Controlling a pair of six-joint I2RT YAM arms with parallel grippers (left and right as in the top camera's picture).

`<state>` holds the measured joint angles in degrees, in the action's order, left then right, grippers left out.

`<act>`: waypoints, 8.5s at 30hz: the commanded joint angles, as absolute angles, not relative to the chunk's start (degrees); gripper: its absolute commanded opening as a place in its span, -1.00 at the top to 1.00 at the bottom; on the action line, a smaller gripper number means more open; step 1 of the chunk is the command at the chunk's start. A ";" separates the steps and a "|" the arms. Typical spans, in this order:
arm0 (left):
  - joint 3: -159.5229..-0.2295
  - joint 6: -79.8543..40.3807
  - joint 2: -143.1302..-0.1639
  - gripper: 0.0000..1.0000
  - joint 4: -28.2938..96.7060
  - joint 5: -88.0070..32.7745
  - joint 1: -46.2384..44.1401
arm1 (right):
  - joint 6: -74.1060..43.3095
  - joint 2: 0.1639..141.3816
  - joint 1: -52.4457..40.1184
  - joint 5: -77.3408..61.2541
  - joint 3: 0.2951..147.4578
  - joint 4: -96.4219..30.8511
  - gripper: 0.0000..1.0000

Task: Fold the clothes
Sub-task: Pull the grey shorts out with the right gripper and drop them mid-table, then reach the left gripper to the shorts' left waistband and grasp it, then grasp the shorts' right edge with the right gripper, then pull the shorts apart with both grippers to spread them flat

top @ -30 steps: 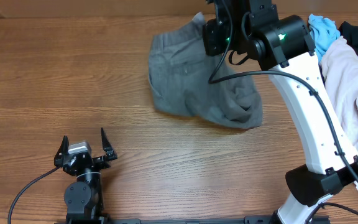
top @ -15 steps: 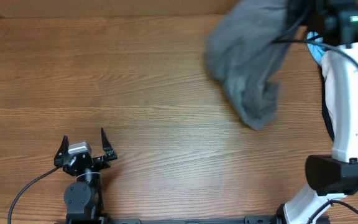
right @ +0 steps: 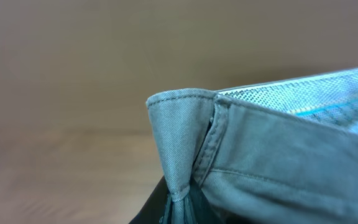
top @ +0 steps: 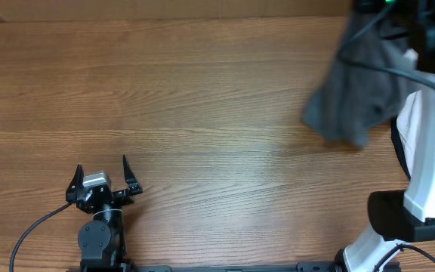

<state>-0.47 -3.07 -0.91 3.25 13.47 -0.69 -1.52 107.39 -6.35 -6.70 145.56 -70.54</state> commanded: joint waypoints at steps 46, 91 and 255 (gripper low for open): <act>-0.27 -3.95 -0.27 -0.99 2.15 13.21 -0.30 | -9.47 116.38 -13.10 -1.39 127.98 -86.83 -0.43; -100.73 0.12 -107.63 -1.00 43.44 -31.00 -4.56 | -8.99 116.49 6.79 -7.14 127.00 -86.85 -0.67; -102.17 -7.70 -95.04 0.92 69.32 -26.35 -5.26 | 4.29 98.43 5.37 -29.47 115.74 -97.06 0.92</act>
<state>-100.86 -8.86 -98.37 68.16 -25.91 -5.52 7.51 104.53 6.50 -32.10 118.17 -97.10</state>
